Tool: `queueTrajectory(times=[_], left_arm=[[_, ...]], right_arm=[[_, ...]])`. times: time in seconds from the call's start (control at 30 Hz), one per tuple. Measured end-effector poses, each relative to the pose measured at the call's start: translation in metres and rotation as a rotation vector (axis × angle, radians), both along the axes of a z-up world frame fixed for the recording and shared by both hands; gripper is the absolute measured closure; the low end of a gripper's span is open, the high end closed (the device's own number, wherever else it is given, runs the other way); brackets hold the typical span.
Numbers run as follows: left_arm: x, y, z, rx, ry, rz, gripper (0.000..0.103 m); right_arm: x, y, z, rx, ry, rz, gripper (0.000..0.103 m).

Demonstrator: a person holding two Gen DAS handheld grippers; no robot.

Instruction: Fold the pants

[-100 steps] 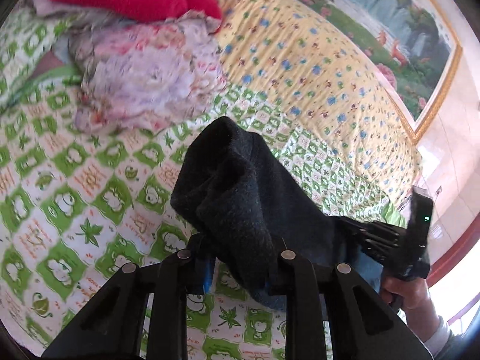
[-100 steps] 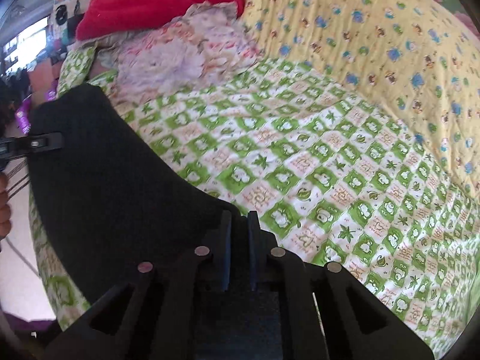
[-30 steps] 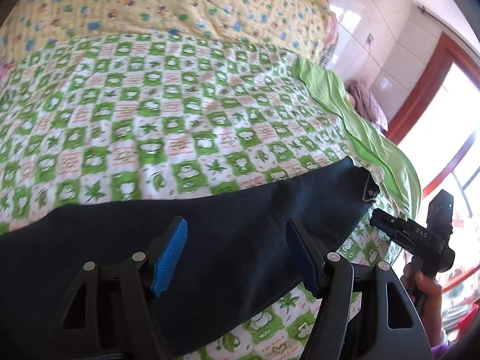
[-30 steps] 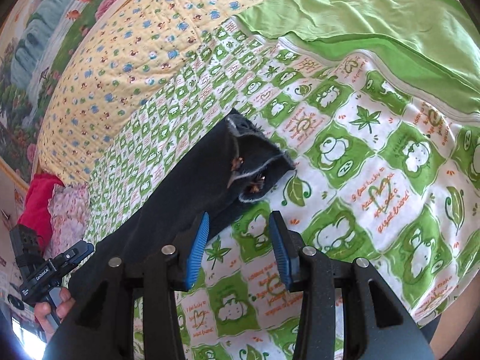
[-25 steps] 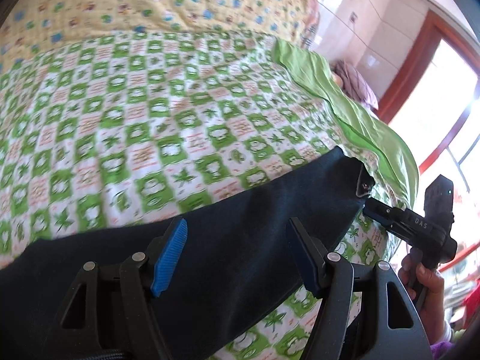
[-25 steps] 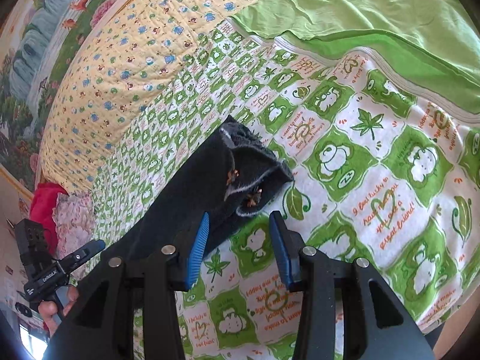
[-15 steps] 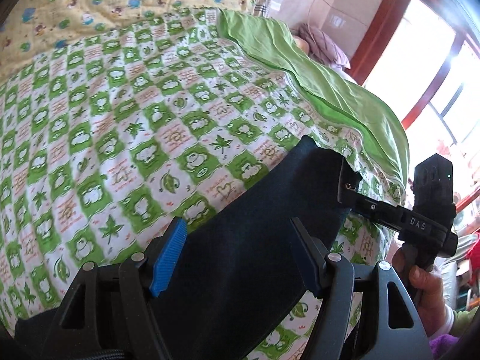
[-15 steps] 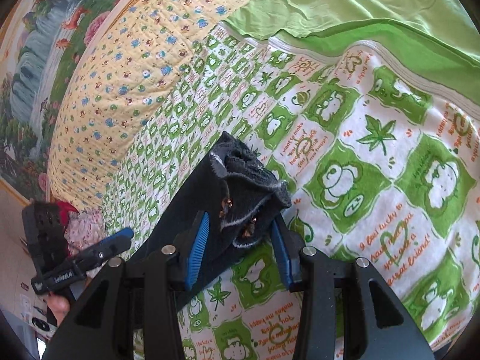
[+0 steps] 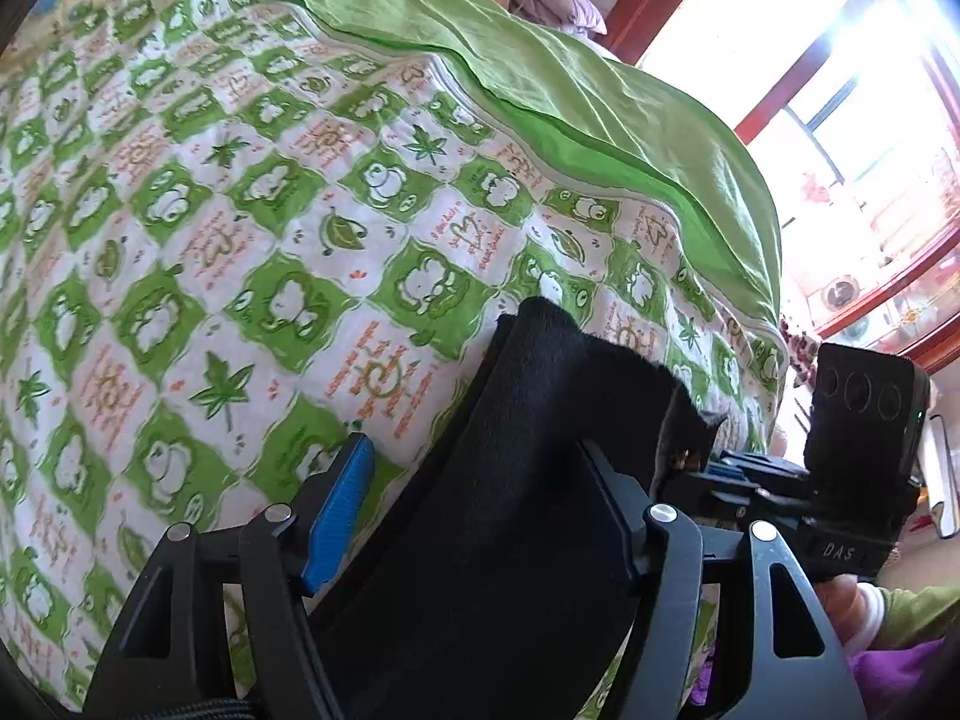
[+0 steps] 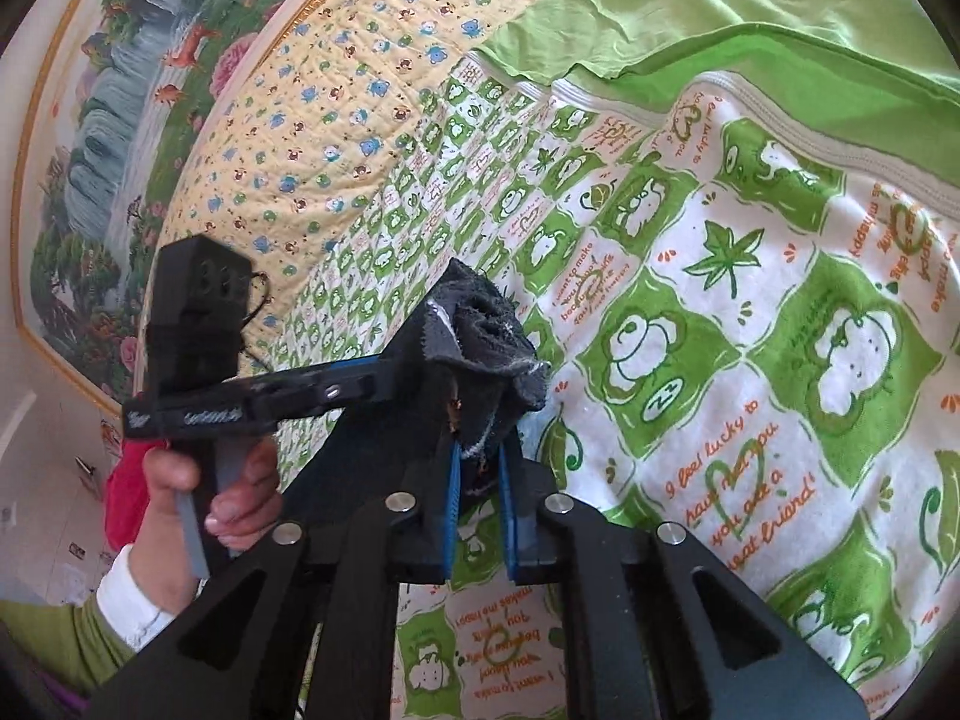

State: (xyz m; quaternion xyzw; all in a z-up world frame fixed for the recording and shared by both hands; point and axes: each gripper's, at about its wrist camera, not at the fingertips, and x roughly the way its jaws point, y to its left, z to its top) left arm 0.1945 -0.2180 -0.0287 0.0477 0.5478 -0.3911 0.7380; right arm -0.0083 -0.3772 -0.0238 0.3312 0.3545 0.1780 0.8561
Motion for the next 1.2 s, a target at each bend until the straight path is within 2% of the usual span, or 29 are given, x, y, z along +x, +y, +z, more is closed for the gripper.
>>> queueTrajectory(times=[0.1,0.23,0.33,0.6,0.8,1.0,1.2], left_arm=[[0.008,-0.013,-0.006,-0.023,0.019,-0.023,0.043],[0.007,-0.019,-0.002,-0.055,0.019,-0.054,0.076],[-0.001,-0.017,0.007,-0.057,-0.030,-0.057,0.088],[-0.025,0.027,0.056,-0.174,-0.108,0.014,0.089],[-0.050,0.068,0.086,-0.214,-0.173,0.073,0.090],[-0.078,0.113,0.098,-0.234,-0.230,0.141,0.090],[-0.104,0.158,0.089,-0.263,-0.241,0.230,0.090]], right_arm=[[-0.001,0.000,0.000,0.004,-0.005,0.007,0.091],[-0.002,0.000,0.000,0.005,-0.005,0.009,0.091],[-0.003,0.000,0.001,0.003,-0.007,0.011,0.091],[-0.009,0.016,0.035,0.039,-0.111,0.093,0.091],[-0.012,0.052,0.062,0.061,-0.191,0.217,0.091],[-0.015,0.095,0.070,0.075,-0.218,0.344,0.091],[-0.013,0.127,0.057,0.104,-0.173,0.439,0.091]])
